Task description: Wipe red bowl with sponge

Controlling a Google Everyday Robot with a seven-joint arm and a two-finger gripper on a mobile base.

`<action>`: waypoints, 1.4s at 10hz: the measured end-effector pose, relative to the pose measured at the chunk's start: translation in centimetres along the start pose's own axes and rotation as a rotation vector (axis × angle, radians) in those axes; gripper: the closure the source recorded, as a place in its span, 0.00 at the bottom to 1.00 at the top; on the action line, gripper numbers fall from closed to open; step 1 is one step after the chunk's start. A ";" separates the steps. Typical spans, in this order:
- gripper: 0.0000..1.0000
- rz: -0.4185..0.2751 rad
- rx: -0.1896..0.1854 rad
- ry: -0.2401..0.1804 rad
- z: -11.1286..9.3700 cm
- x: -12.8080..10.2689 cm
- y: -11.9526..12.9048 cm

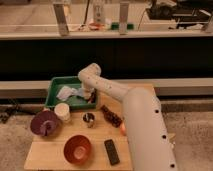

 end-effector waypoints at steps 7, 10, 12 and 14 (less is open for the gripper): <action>0.48 -0.202 0.041 -0.097 -8.3 -1.5 -1.5; 0.46 -0.504 -0.008 -0.272 -12.7 -3.2 0.4; 0.35 -0.710 -0.065 -0.314 -15.0 -4.3 2.8; 0.46 -0.845 -0.162 -0.326 -17.4 -4.6 6.8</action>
